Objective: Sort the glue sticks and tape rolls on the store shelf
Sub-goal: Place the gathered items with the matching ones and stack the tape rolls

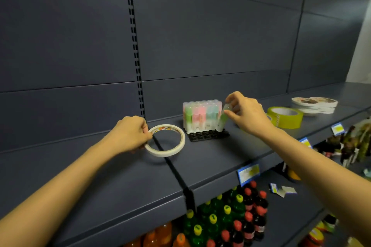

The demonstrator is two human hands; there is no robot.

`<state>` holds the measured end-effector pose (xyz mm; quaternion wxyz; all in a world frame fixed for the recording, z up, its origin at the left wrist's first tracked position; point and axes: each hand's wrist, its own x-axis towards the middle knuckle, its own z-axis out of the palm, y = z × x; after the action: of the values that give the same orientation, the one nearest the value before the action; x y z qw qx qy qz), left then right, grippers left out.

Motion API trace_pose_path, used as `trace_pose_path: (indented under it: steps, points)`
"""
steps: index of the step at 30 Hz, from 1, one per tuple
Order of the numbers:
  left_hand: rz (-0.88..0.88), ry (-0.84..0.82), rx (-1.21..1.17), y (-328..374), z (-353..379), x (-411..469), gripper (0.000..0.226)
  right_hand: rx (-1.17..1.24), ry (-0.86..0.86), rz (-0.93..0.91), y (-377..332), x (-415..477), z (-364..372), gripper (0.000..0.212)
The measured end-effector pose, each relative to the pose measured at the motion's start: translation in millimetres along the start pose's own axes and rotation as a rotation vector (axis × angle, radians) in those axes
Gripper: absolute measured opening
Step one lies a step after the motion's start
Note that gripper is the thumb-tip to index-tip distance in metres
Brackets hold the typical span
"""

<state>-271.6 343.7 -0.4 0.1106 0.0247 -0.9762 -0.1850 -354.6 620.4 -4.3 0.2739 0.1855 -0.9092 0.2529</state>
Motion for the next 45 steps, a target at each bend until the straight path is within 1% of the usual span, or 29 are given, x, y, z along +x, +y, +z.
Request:
trace_pose_path:
  steps: [6, 12, 15, 19, 21, 24, 26, 30, 35, 38, 45]
  points:
    - [-0.082, 0.057, -0.002, 47.5, 19.9, 13.4, 0.015, 0.075, -0.049, -0.075, 48.8, 37.9, 15.1, 0.026]
    - [-0.163, 0.108, 0.017, 72.6, 27.5, 16.6, 0.013, 0.116, -0.122, -0.114, 67.2, 57.8, 27.0, 0.025]
    - [-0.181, 0.117, 0.022, 81.2, 26.8, 18.3, 0.011, 0.068, -0.149, -0.142, 71.3, 62.8, 29.6, 0.023]
    - [-0.170, 0.148, 0.039, 90.8, 21.3, 25.2, 0.011, 0.017, -0.145, -0.198, 73.4, 70.9, 27.7, 0.026]
    - [-0.139, 0.154, 0.045, 98.4, 19.4, 31.0, 0.012, 0.011, -0.201, -0.212, 74.5, 76.6, 21.1, 0.031]
    - [-0.073, 0.158, 0.062, 114.3, 20.5, 42.4, 0.012, -0.026, -0.304, -0.285, 81.2, 80.7, 6.8, 0.033]
    - [-0.028, 0.155, 0.060, 127.3, 26.5, 52.1, 0.011, -0.024, -0.309, -0.307, 94.1, 79.1, -2.9, 0.030]
    - [0.018, 0.121, 0.019, 157.0, 43.4, 72.7, 0.009, -0.046, -0.302, -0.299, 127.9, 77.9, -21.4, 0.021]
    - [0.078, 0.107, 0.010, 207.5, 69.6, 104.9, 0.010, -0.096, -0.335, -0.292, 185.8, 80.5, -47.8, 0.023]
    - [0.117, 0.118, 0.007, 247.1, 91.8, 126.9, 0.012, -0.138, -0.347, -0.295, 232.9, 86.5, -67.1, 0.025]
    - [0.137, 0.137, -0.057, 362.0, 158.7, 189.3, 0.012, -0.192, -0.319, -0.213, 360.7, 107.1, -129.6, 0.023]
